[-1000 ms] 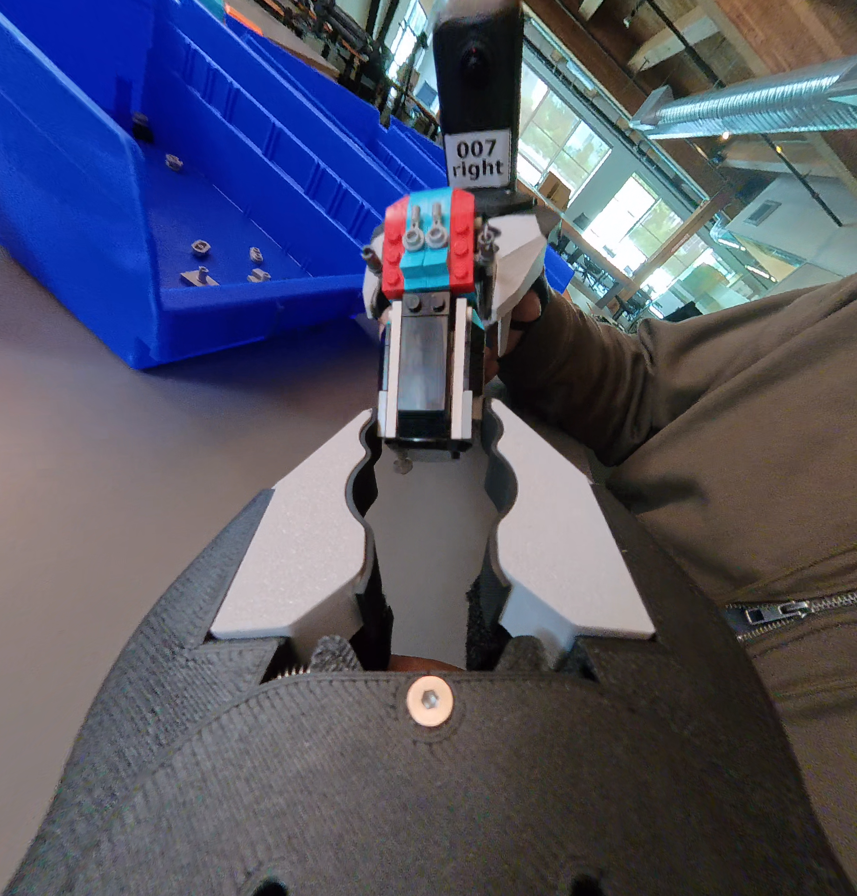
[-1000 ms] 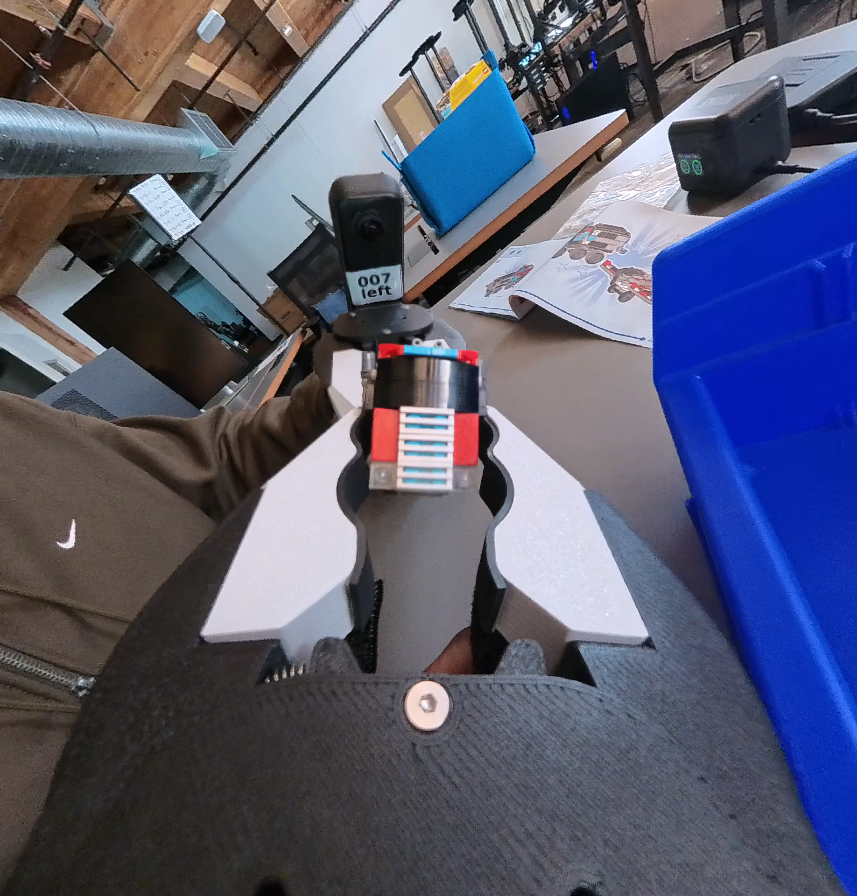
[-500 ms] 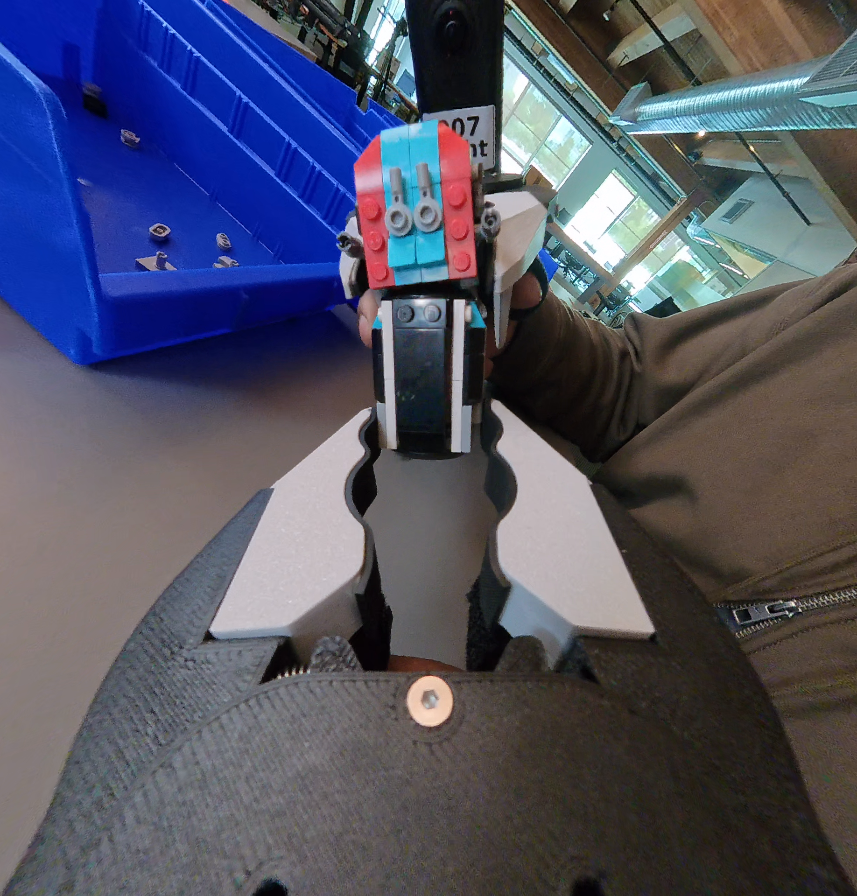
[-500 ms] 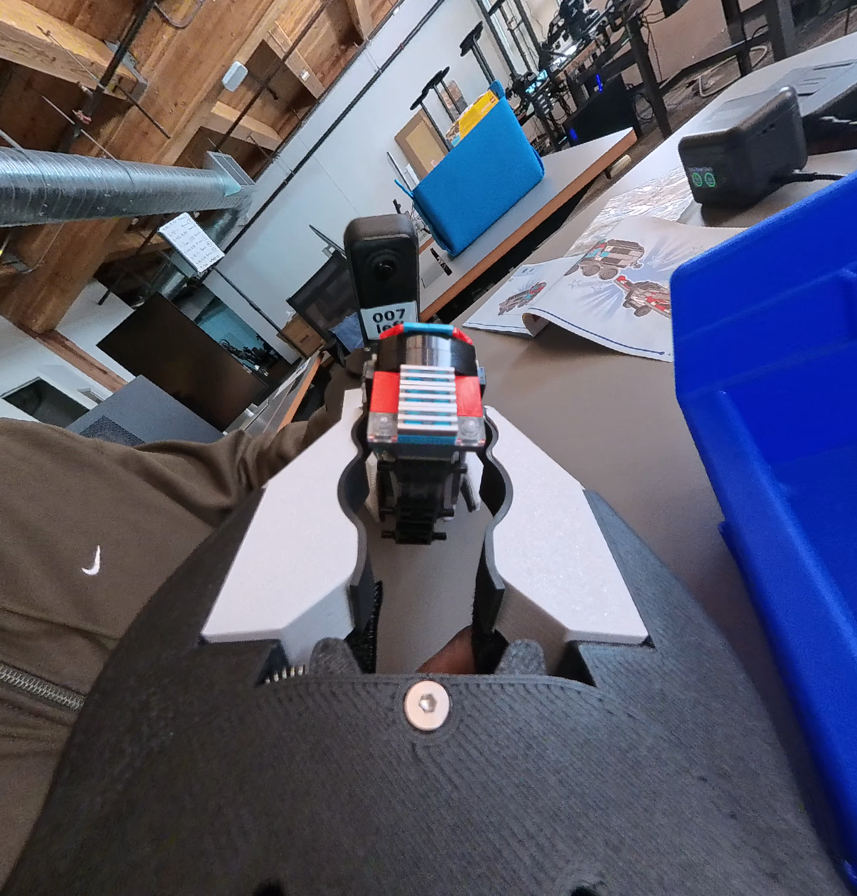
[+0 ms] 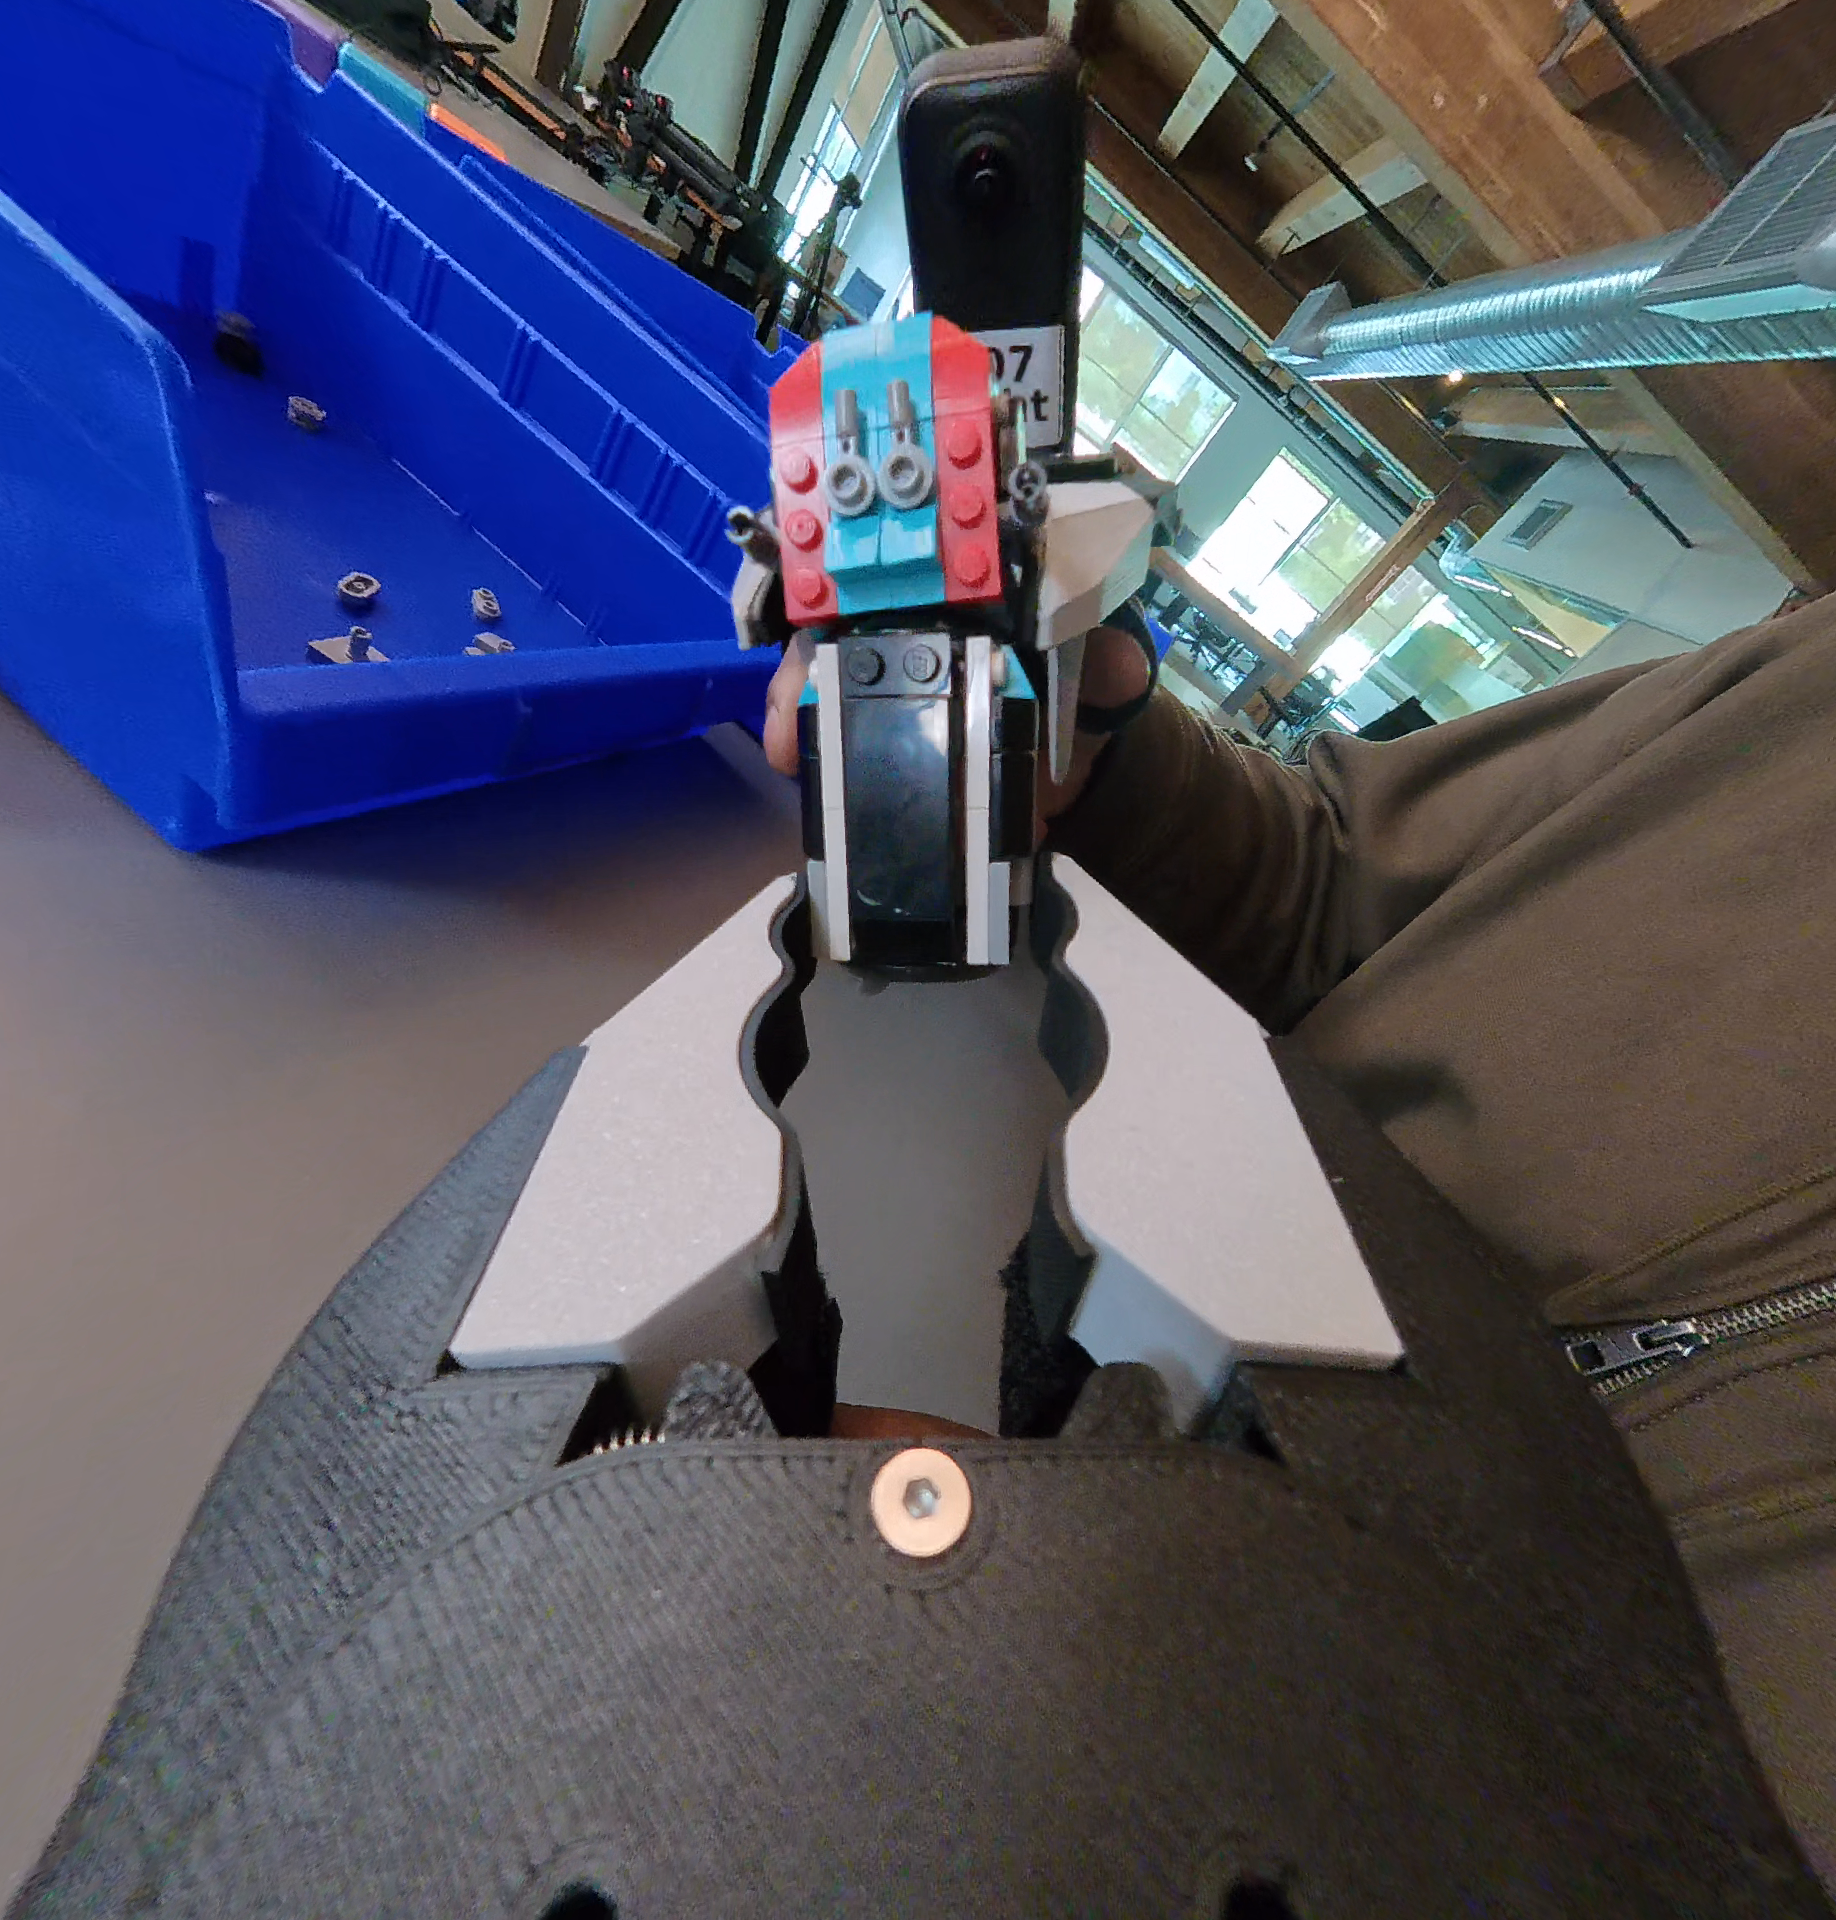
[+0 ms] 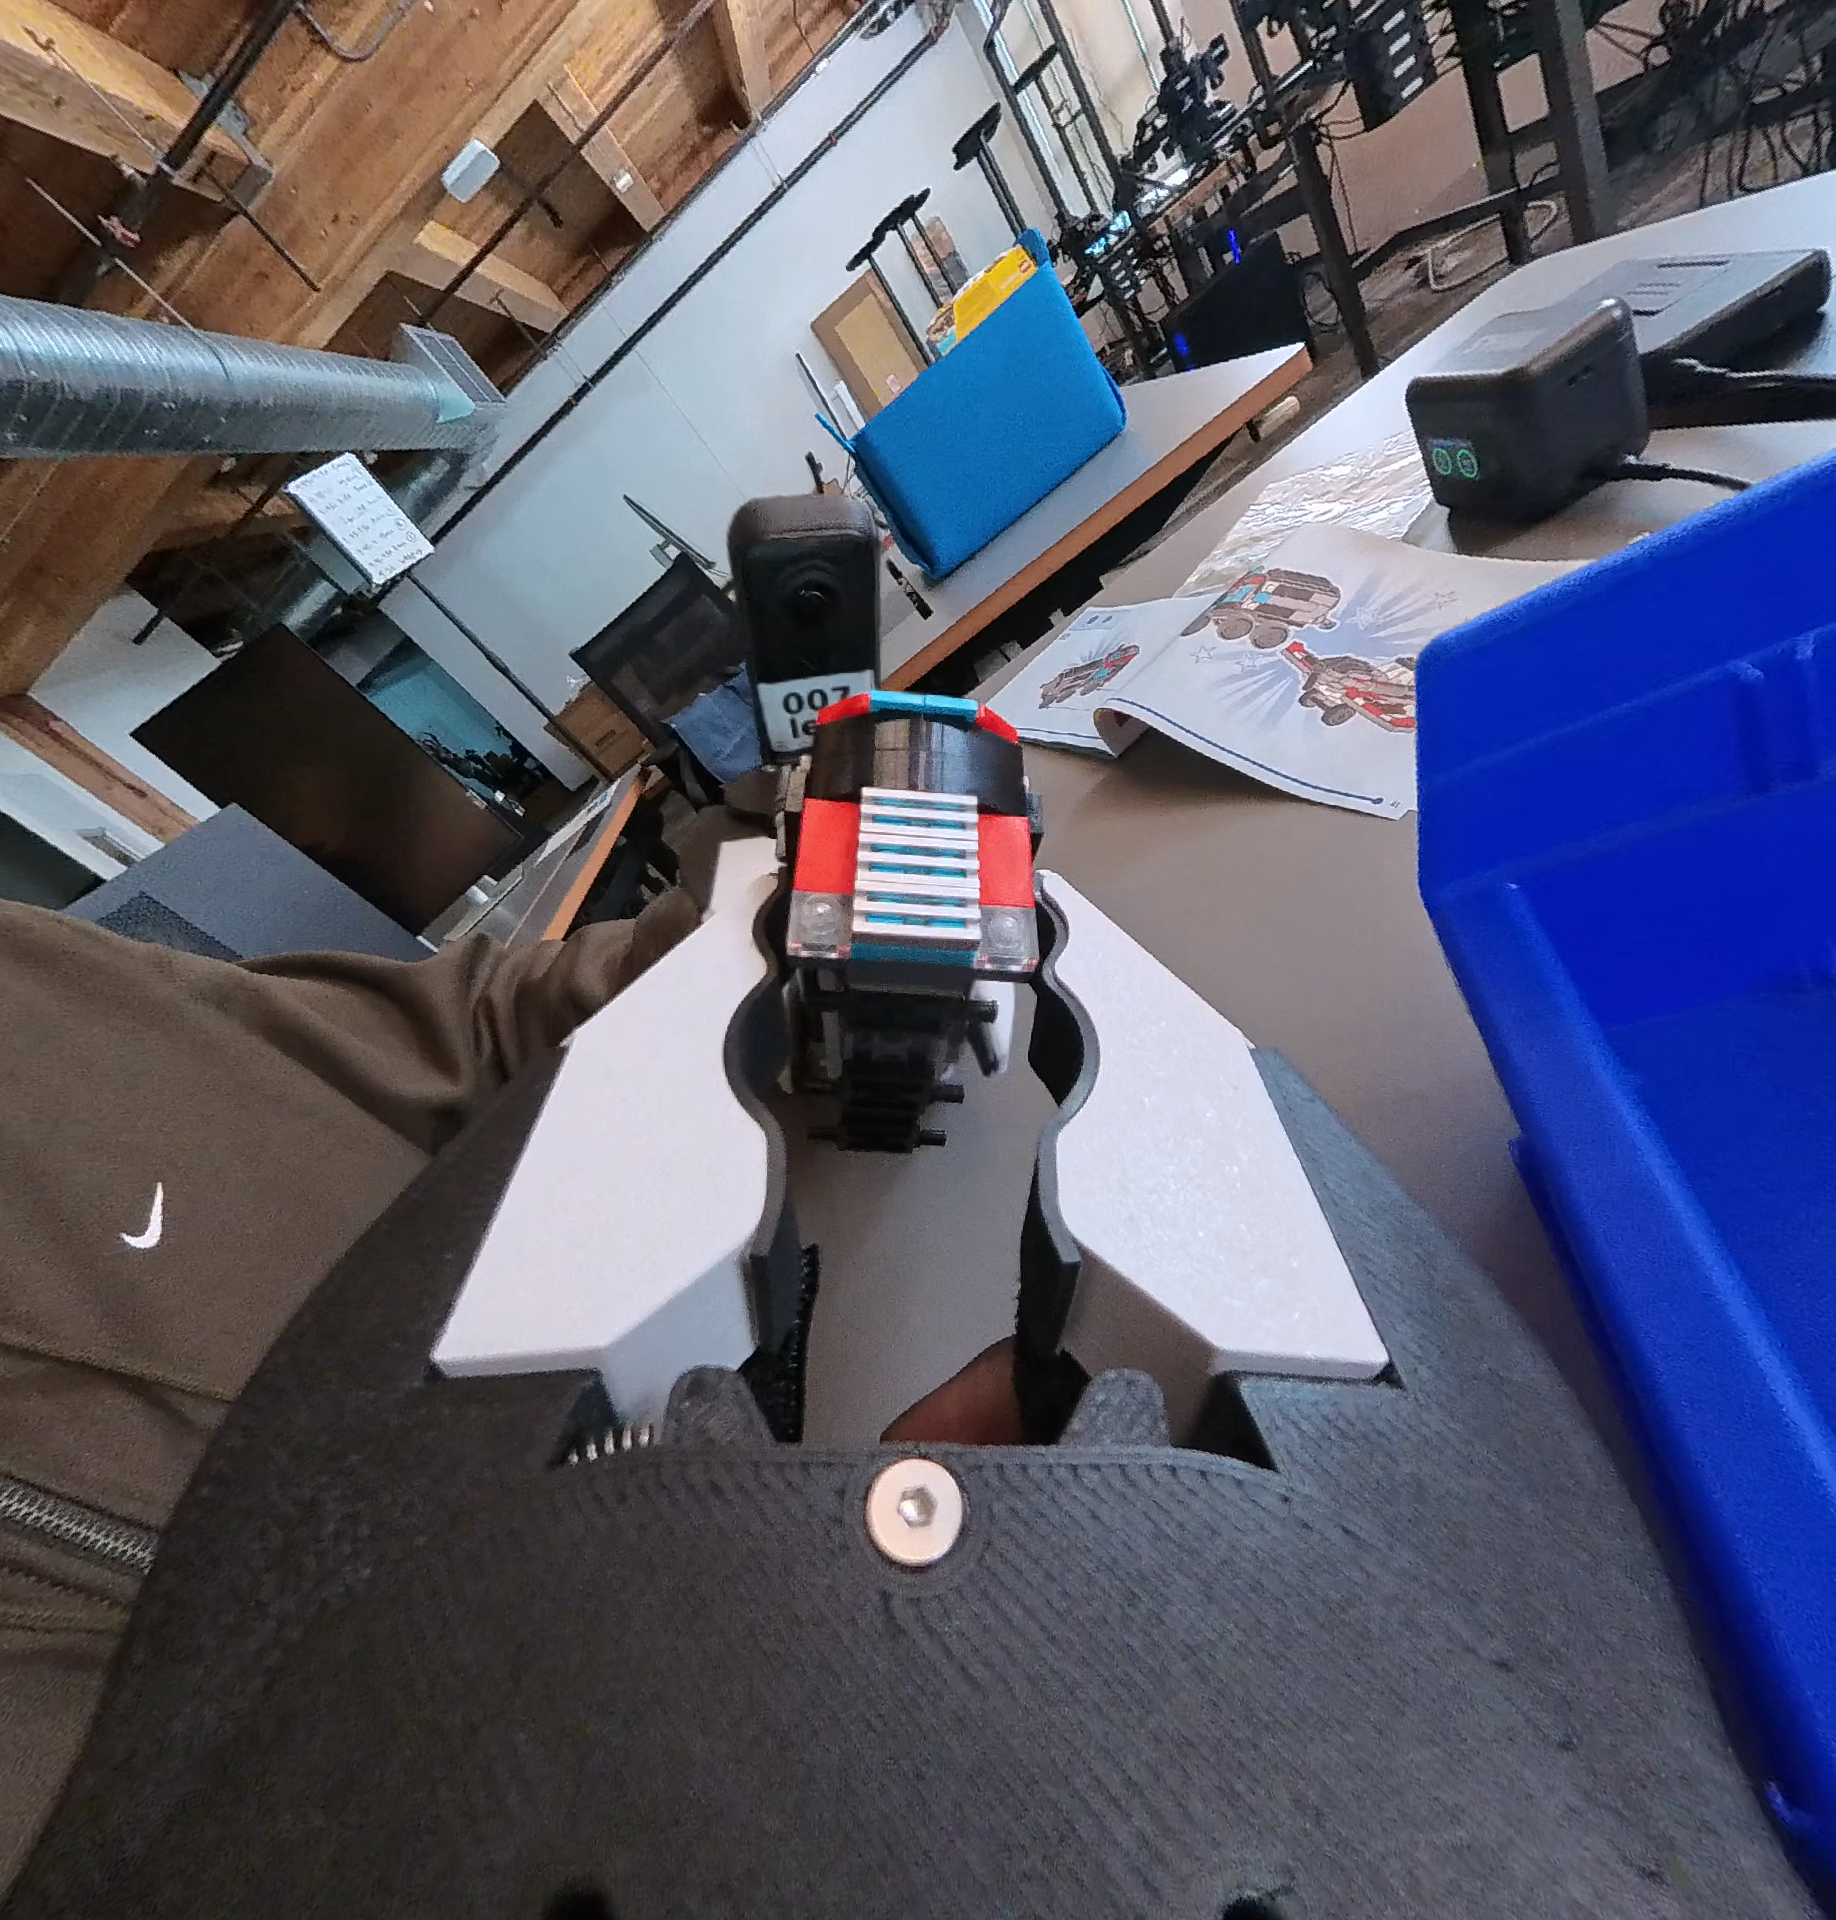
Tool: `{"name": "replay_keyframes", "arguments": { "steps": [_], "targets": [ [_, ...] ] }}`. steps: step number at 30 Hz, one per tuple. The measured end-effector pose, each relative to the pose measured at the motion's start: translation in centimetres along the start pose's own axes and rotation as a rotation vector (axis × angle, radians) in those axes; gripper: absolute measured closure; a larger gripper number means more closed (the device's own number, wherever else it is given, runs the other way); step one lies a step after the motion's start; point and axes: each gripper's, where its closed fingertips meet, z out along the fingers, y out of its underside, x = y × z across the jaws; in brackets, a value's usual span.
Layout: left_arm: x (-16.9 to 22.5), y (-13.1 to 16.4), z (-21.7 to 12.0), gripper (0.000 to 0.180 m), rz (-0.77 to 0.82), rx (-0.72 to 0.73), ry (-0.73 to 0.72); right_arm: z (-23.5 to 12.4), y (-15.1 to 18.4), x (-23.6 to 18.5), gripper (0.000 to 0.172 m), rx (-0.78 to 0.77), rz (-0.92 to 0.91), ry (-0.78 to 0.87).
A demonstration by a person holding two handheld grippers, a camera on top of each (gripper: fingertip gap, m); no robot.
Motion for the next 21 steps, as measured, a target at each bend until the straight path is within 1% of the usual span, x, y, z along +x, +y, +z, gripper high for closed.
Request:
{"name": "replay_keyframes", "arguments": {
  "steps": [4,7,12,15,18,21],
  "targets": [
    [-0.3,0.4,0.0,0.137,0.028,-0.025,-0.028,-0.1,0.3,0.2,0.128,0.004,0.004,0.004],
    [-0.7,0.7,-0.4,0.138,0.070,-0.069,-0.068,-0.2,0.8,0.4,0.129,-0.005,0.007,0.009],
    [-1.6,2.9,-1.8,0.138,0.104,-0.248,-0.130,0.1,2.3,0.9,0.129,-0.049,-0.005,0.037],
    [-2.6,3.8,-2.8,0.138,0.110,-0.323,-0.183,0.2,3.1,1.4,0.130,-0.083,-0.020,0.064],
    [-4.1,5.2,-4.0,0.138,0.120,-0.424,-0.274,0.1,3.5,1.9,0.130,-0.113,-0.042,0.097],
    [-5.4,6.9,-4.8,0.137,0.180,-0.557,-0.373,0.1,4.0,2.2,0.130,-0.139,-0.055,0.111]
  ]
}}
